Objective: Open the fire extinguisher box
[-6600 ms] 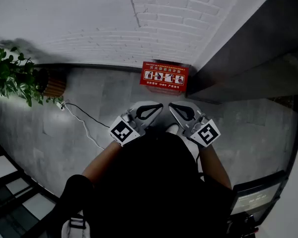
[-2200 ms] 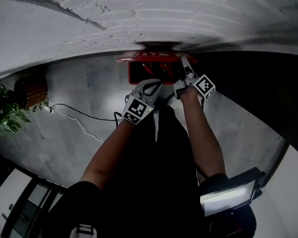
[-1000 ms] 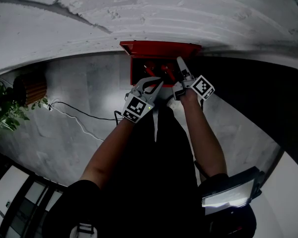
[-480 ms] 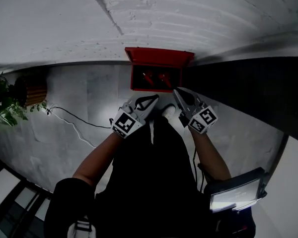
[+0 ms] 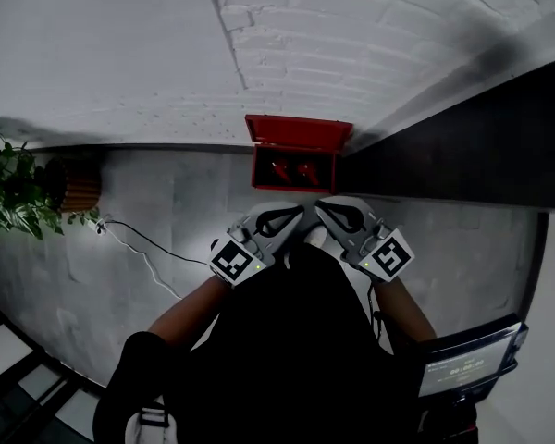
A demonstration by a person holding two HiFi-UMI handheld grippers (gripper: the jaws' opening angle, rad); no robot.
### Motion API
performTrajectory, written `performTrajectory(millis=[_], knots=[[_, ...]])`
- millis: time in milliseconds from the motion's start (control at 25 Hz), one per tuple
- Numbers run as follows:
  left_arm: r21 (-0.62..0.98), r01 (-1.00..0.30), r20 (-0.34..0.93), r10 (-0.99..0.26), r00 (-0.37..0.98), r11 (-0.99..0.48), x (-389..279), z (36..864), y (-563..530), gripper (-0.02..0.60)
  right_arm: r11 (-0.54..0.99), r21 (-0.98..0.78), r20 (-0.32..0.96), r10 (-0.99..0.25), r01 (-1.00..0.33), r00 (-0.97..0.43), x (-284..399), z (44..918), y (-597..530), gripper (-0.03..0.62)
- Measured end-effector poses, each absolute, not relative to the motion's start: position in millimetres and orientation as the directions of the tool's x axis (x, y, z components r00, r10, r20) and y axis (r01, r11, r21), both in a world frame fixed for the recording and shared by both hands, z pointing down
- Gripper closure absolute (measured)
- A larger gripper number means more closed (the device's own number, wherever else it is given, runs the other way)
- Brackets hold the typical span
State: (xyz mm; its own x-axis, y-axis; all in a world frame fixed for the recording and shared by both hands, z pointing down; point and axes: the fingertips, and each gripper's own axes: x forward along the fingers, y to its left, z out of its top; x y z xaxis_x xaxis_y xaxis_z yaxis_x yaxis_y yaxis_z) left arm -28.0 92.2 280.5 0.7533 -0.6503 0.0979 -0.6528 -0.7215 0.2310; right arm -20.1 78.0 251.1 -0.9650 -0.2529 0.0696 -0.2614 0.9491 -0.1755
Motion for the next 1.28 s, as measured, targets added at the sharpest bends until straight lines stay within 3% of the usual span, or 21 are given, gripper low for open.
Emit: performTrajectory(millis=[720, 1280], knots=[[0.069, -0.693, 0.036, -0.692, 0.721, -0.718, -30, 227, 91, 0.578, 0.963, -0.080, 0.017, -0.257, -0.257, -0.966, -19, 223, 84, 0.586], [0.142, -0.685, 0.031, -0.689, 0.724, -0.714, -36, 225, 85, 0.578, 0.963, -0.079, 0.022, -0.258, -0.259, -0.966, -22, 221, 86, 0.585]])
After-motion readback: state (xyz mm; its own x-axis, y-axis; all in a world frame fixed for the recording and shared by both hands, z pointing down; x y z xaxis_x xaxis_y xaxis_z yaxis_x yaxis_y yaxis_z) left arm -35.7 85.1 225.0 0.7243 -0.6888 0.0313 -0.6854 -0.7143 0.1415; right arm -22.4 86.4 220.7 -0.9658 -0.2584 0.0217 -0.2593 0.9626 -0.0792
